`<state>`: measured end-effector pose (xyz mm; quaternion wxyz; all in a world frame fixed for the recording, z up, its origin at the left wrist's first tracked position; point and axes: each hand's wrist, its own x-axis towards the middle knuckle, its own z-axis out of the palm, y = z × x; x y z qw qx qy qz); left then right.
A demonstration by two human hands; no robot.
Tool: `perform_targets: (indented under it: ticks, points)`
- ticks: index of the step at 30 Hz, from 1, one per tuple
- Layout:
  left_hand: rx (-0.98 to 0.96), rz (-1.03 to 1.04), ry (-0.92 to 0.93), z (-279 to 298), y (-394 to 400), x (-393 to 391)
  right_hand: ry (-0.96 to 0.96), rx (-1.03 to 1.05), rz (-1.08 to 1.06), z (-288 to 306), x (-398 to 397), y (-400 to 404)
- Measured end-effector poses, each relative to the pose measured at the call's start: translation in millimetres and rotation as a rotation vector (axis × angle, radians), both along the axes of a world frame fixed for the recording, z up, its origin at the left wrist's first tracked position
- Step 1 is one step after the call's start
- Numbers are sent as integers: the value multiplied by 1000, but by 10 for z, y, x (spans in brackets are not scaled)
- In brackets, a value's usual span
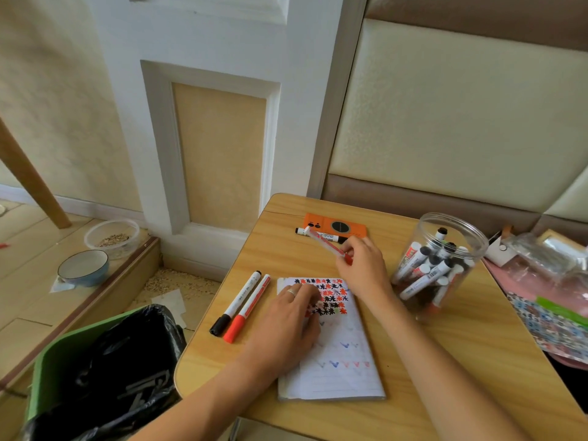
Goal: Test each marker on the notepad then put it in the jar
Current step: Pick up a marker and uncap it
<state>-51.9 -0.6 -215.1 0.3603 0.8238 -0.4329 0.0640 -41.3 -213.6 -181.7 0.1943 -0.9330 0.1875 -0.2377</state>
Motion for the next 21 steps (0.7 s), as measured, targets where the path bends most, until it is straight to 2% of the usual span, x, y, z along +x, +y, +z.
perform_targets:
  ticks: [5,11,15,19,21]
  points:
    - [-103,41,48,-48,-16,-1,-180,216,79,76,-513,456]
    - [-82,1,24,-30,-6,-14,-198,743,222,60,-848,661]
    - [-62,25,-20,-35,-1,-5,-215,854,211,12,-906,642]
    - [-48,100,-137,-53,-16,5,-417,986,120,13,-936,481]
    - [-26,118,-182,-46,-22,-13,-424,988,118,14,-957,367]
